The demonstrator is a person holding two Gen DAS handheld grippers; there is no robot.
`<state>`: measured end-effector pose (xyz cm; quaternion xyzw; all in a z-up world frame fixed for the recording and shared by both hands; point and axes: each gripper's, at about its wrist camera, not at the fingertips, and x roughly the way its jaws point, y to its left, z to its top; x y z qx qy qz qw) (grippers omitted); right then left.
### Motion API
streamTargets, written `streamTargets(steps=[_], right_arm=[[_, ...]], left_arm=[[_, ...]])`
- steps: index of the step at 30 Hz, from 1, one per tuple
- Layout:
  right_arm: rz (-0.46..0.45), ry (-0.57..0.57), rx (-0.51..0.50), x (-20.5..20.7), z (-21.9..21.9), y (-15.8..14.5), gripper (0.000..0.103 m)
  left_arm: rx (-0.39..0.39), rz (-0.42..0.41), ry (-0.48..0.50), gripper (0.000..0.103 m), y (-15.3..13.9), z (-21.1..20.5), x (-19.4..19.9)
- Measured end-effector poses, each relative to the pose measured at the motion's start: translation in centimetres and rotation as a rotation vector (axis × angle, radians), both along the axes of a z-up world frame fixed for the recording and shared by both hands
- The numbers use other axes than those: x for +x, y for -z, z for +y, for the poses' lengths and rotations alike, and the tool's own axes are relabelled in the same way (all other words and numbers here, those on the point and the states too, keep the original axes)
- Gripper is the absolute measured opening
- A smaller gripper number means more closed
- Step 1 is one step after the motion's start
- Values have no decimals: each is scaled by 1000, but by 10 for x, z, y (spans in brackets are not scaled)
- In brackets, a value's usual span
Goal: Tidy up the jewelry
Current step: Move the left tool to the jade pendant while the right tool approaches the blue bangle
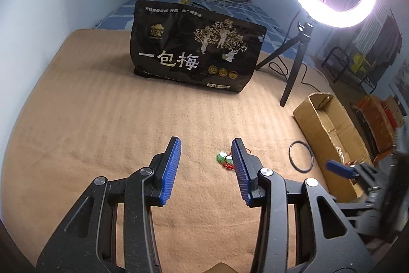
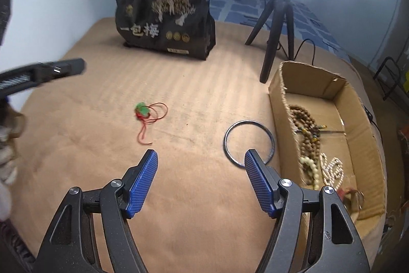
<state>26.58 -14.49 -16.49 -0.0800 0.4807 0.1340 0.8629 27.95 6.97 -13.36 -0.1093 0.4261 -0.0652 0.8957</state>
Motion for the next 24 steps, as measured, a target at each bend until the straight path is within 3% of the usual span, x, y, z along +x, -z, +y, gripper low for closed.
streamTargets(steps=[16,24], right_arm=[[57,46,-153,49,11,55,66],[112,44,-53,49,0,60,64]], left_arm=[[-10,46,9,42,17,1,11],[-10,55,6,42,21,6,10]])
